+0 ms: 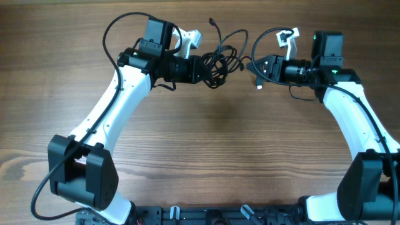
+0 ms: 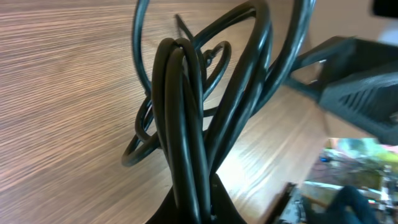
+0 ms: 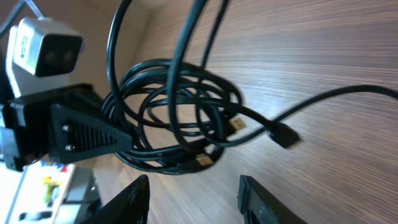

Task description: Untangle cables

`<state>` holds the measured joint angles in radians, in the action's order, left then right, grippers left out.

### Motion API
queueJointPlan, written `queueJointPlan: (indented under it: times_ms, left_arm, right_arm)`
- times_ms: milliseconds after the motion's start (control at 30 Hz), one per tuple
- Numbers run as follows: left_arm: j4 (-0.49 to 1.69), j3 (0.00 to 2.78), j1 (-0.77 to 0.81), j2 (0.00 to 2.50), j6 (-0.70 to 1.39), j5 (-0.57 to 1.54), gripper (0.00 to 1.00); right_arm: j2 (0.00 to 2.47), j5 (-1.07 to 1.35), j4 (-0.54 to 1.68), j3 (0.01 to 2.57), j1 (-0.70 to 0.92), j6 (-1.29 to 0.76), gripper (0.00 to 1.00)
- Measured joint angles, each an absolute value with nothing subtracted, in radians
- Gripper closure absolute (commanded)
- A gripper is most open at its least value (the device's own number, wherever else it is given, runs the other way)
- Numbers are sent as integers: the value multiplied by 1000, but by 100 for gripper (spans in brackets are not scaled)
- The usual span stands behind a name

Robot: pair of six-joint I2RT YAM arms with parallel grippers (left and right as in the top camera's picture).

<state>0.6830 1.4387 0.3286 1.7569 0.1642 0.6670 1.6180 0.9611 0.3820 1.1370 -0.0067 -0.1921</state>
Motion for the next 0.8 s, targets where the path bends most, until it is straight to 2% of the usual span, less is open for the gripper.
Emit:
queueJointPlan:
  times_ms: [133,300,600,800]
  left_arm:
    - [713,1439,364,1757,145,554,96]
    - [673,1439,409,1757,182,523,94]
    - [648,1439,407,1757,551,515,96]
    - [651,1439,430,1757,903,514,90]
  right_arm:
    - [1562,910,408,1137,-10,-192,53]
    - [1491,892,417,1137,12,-192,53]
    - [1488,848,480,1137,24,-206,53]
    - [1488,787,572,1137,24,-212,51]
